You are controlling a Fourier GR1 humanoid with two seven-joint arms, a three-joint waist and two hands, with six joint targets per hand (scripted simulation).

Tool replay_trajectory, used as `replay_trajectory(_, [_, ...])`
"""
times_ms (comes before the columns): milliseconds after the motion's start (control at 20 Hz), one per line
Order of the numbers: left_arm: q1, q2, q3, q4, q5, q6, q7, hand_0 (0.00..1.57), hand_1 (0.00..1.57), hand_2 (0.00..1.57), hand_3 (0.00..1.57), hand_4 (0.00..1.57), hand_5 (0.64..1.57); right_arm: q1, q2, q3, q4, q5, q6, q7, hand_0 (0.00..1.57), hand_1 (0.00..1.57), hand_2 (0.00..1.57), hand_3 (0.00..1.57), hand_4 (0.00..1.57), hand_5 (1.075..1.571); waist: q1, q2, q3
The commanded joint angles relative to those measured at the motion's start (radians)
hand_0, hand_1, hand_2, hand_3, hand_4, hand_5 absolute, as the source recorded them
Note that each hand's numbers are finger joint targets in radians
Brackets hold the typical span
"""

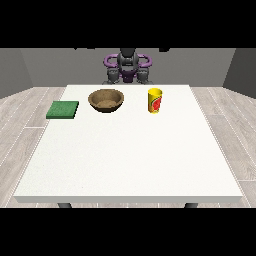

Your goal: Pick the cup and pour the ball into the bowl, then pick the bowl and place it on the pad

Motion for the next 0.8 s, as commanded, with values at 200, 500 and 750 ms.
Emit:
replay_trajectory(200, [-0.08,0.045,0.1,0.21,-0.032,-0.035,-0.412,0.0,0.0,0.0,0.0,0.57,1.507,-0.07,0.047,0.03,0.04,0.028,0.009,-0.193,0.0,0.0,0.0,0.0,0.68,1.539,-0.037,0.304,-0.0013])
replay_trajectory(500, [-0.055,0.051,0.123,0.396,-0.021,-0.085,-0.616,0.0,0.0,0.0,0.0,0.36,1.483,-0.099,-0.058,-0.116,0.129,-0.079,0.13,-0.319,0.0,0.0,0.0,0.0,0.68,1.551,-0.046,0.382,-0.0005])
replay_trajectory(750, [-0.119,0.063,0.146,0.642,-0.013,-0.117,-0.651,0.0,0.0,0.0,0.0,0.0,1.451,-0.066,-0.07,-0.129,0.166,-0.111,0.146,-0.252,0.0,0.0,0.0,0.0,0.67,1.559,-0.047,0.251,-0.0003])
